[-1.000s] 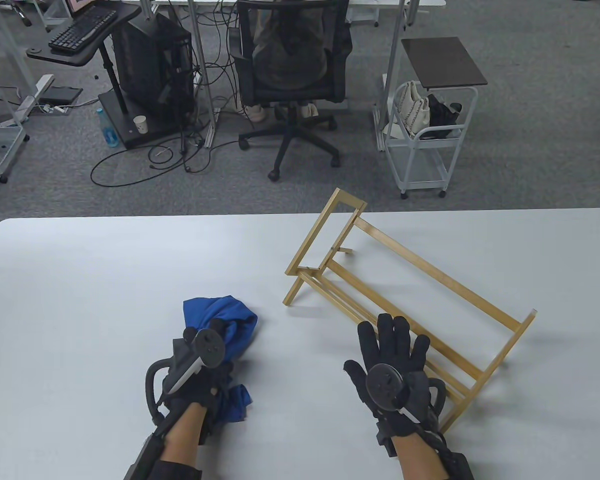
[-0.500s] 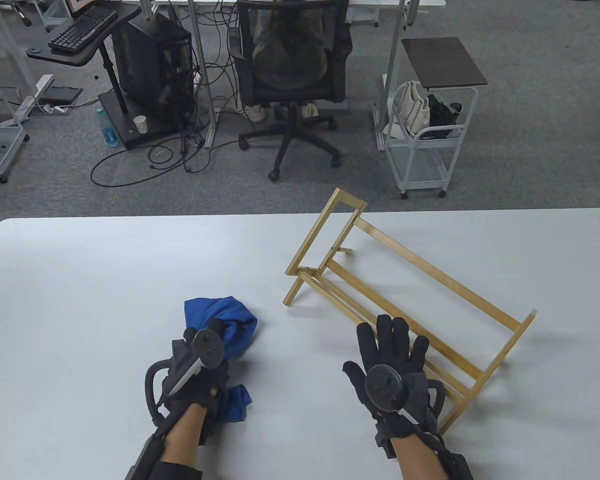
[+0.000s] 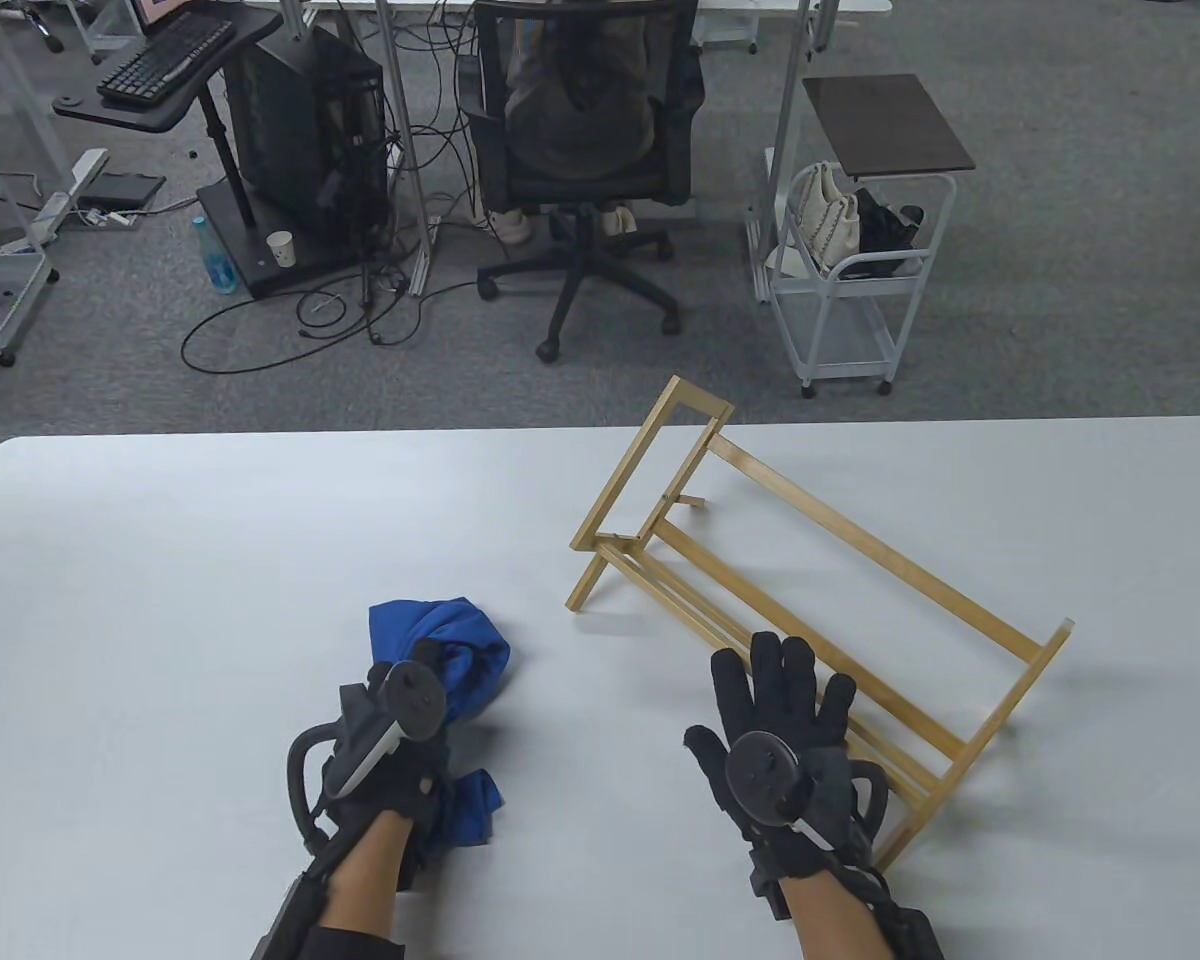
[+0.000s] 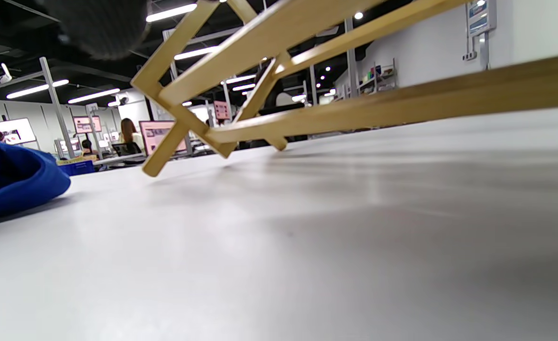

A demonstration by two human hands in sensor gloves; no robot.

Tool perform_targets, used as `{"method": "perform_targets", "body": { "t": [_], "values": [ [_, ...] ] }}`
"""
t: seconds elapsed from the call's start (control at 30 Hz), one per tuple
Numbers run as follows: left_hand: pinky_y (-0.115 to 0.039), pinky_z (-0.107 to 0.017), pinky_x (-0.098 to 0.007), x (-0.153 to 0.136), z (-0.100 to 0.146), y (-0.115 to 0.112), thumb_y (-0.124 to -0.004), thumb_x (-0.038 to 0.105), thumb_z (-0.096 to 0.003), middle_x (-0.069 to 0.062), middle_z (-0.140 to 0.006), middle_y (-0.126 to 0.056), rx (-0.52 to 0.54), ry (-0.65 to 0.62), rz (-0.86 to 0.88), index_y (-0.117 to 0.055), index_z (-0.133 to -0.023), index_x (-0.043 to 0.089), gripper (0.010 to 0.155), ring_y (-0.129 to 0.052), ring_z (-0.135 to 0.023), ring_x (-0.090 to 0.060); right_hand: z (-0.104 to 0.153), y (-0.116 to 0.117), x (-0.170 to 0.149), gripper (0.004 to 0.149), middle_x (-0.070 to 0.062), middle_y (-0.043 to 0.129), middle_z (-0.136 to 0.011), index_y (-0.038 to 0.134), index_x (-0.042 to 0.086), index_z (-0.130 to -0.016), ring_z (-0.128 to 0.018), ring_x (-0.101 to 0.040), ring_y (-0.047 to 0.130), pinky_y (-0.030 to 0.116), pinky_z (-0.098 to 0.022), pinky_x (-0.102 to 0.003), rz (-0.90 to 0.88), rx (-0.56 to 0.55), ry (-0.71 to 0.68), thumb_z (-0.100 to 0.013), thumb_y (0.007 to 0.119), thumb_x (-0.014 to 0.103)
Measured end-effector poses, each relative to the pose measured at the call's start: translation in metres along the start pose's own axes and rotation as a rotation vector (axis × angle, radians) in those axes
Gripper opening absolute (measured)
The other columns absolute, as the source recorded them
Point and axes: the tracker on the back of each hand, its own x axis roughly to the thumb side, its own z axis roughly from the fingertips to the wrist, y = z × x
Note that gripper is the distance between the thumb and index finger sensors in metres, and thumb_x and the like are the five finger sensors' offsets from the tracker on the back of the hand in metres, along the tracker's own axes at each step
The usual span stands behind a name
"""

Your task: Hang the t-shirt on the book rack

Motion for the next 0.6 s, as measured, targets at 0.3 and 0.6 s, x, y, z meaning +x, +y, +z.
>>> {"method": "perform_targets", "body": {
  "t": [0.3, 0.6],
  "values": [
    [-0.083, -0.057, -0.042, -0.008, 0.002, 0.002, -0.082, 0.037, -0.0609, -0.011, -0.117, -0.049, 0.033, -0.014, 0.077, -0.017, -0.112, 0.045, 0.083, -0.075, -0.092, -0.034, 0.0, 0.001, 0.0, 0.074, -0.011, 0.016, -0.121, 0.034, 0.032, -0.117, -0.11, -0.036, 0.005, 0.008, -0.071, -0.065, -0.001, 0.01, 0.005, -0.056, 0.067, 0.058],
    [-0.085, -0.054, -0.041, -0.016, 0.002, 0.005, -0.081, 0.035, -0.0603, -0.01, -0.115, -0.054, 0.064, -0.037, 0.202, -0.021, -0.113, 0.045, 0.08, -0.077, -0.09, -0.033, -0.001, 0.001, 0.0, 0.074, -0.011, 0.016, -0.121, 0.033, 0.032, -0.117, -0.109, -0.036, 0.005, 0.008, -0.072, -0.065, -0.003, 0.011, 0.009, -0.056, 0.067, 0.058]
  ]
}}
